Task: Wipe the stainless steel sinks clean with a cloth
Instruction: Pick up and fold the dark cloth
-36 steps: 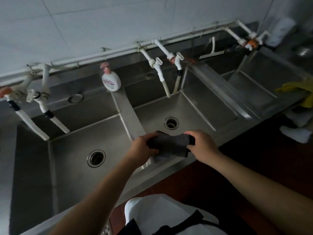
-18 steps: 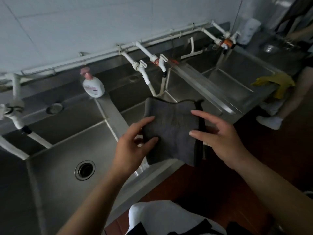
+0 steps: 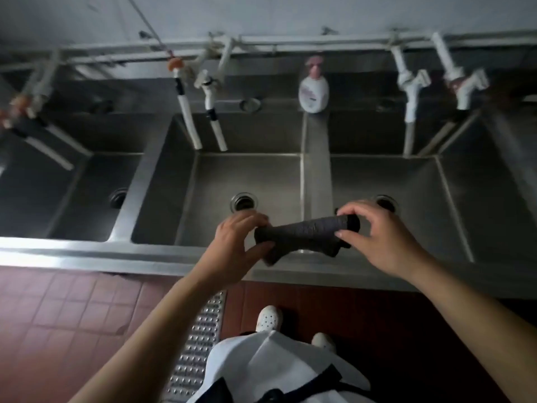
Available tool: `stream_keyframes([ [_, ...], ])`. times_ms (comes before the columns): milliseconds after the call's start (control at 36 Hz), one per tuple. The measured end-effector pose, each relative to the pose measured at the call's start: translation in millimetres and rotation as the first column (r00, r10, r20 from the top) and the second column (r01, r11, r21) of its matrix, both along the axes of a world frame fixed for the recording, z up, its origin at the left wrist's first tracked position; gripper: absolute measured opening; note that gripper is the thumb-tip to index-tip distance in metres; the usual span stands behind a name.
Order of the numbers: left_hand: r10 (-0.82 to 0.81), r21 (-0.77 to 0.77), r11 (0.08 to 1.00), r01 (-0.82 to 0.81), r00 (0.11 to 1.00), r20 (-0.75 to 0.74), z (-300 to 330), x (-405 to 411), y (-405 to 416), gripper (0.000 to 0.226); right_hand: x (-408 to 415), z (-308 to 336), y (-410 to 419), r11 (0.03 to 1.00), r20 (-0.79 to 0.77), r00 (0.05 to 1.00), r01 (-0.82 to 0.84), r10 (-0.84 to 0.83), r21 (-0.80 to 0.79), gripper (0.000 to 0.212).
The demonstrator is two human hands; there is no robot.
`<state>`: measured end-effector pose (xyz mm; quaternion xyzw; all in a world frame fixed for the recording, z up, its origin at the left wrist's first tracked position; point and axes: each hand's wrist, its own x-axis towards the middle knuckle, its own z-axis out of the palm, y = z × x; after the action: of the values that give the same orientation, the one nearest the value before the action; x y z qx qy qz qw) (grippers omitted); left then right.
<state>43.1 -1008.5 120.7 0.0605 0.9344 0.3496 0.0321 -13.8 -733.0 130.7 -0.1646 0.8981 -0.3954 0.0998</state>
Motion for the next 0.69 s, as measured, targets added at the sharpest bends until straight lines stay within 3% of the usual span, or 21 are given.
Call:
stream_keyframes([
  [83,0.112,0.293,0.947,-0.134,0.990,0.090,21,30,-23,0.023,-4,18,-18,0.957,0.154,0.973,-0.127,0.171,-0.262,0.015],
  [139,0.170,0.601,0.768,-0.223,0.975,0.145,34,50,-37,0.026,-4,26,-33,0.864,0.238,0.935,-0.120,0.265,-0.489,0.025],
  [194,0.238,0.755,0.579,-0.308,0.949,0.205,38,68,-52,0.032,-3,24,-55,0.773,0.356,0.871,-0.041,0.338,-0.633,0.030],
  [333,0.333,0.747,0.299,-0.593,0.799,0.501,17,111,-86,0.040,18,4,-138,0.809,0.578,0.772,0.148,0.264,-0.568,0.016],
  [500,0.414,0.836,0.099,-0.540,0.786,0.459,1,168,-154,0.045,45,3,-233,0.812,0.581,0.755,0.113,0.304,-0.572,0.016],
  [611,0.435,0.885,-0.007,-0.466,0.795,0.422,-7,194,-218,0.037,67,5,-305,0.815,0.596,0.692,0.018,0.408,-0.579,0.053],
  [694,0.487,0.867,-0.048,-0.497,0.746,0.454,-17,212,-267,0.031,91,0,-363,0.850,0.562,0.710,-0.096,0.423,-0.518,0.063],
])
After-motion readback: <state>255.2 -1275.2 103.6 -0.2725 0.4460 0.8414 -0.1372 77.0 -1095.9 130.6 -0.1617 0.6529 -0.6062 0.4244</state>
